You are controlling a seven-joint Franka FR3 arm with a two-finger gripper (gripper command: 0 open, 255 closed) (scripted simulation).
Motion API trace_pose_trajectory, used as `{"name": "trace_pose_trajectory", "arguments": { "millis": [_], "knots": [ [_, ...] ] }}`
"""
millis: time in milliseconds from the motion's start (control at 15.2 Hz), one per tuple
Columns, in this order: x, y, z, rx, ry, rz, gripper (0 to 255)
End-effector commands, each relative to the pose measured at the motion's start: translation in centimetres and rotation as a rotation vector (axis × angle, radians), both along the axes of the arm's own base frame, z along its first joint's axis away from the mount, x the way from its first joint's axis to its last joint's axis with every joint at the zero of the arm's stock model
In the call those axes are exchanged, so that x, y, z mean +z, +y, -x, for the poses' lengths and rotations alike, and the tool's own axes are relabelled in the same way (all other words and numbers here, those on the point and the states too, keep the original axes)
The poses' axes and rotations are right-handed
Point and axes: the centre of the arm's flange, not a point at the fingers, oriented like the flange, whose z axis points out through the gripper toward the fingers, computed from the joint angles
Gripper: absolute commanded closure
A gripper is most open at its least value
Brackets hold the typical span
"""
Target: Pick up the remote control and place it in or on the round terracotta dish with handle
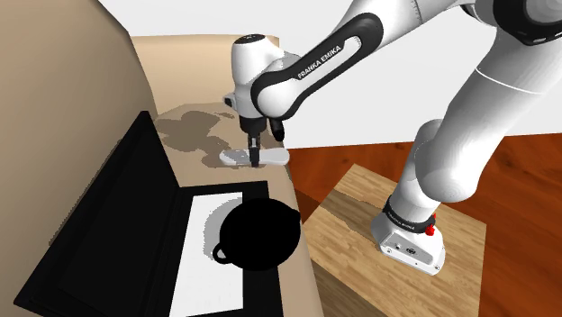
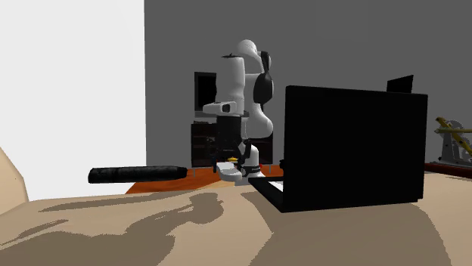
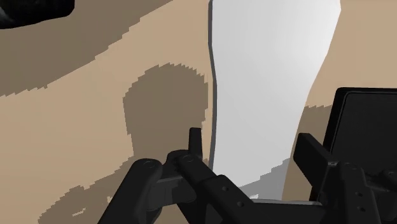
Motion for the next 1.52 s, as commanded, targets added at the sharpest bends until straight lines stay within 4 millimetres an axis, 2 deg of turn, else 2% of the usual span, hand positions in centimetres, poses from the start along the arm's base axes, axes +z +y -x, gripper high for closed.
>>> {"name": "trace_pose_trajectory", "arguments": {
  "millis": [0, 1122, 1188, 1452],
  "knots": [
    [1.0, 0.0, 0.0, 0.0, 0.0, 0.0, 255],
    [10.0, 0.0, 0.0, 0.0, 0.0, 0.0, 255],
    [10.0, 0.0, 0.0, 0.0, 0.0, 0.0, 255],
    [10.1, 3.6, 3.8, 0.0, 0.0, 0.0, 255]
  ]
}}
